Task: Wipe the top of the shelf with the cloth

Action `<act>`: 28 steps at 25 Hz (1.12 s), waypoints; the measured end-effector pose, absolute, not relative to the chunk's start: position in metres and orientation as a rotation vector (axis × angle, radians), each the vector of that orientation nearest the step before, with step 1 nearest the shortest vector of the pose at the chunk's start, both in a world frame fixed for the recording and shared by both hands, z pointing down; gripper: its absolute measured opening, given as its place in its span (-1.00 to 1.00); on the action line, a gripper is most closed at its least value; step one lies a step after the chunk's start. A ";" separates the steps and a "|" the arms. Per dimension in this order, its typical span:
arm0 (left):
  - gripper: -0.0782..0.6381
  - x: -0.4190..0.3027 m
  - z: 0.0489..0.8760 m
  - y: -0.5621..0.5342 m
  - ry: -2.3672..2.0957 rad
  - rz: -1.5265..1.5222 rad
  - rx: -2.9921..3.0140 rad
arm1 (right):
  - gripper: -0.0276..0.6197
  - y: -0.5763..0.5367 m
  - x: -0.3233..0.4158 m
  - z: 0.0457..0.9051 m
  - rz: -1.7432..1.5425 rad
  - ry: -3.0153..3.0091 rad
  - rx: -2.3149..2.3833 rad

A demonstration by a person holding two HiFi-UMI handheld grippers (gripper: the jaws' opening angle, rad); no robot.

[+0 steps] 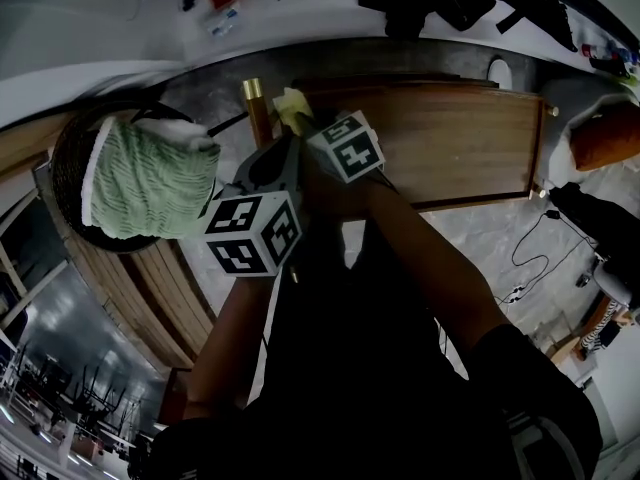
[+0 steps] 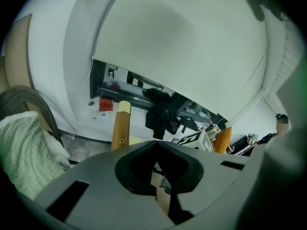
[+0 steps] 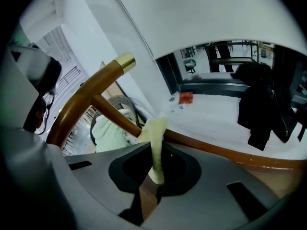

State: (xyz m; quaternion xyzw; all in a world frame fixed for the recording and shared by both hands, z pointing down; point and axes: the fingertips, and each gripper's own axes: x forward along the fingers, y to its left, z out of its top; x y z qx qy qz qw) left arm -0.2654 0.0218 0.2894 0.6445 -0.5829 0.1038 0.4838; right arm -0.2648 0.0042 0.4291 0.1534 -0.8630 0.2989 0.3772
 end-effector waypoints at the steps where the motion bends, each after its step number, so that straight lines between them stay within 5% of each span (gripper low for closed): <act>1: -0.75 -0.263 0.291 0.022 -1.426 0.250 1.557 | -0.79 0.004 -0.264 0.430 0.757 -2.206 0.390; 28: -0.75 -0.142 0.342 -0.032 -1.468 0.356 1.493 | -0.79 -0.061 -0.108 0.429 0.731 -2.164 0.493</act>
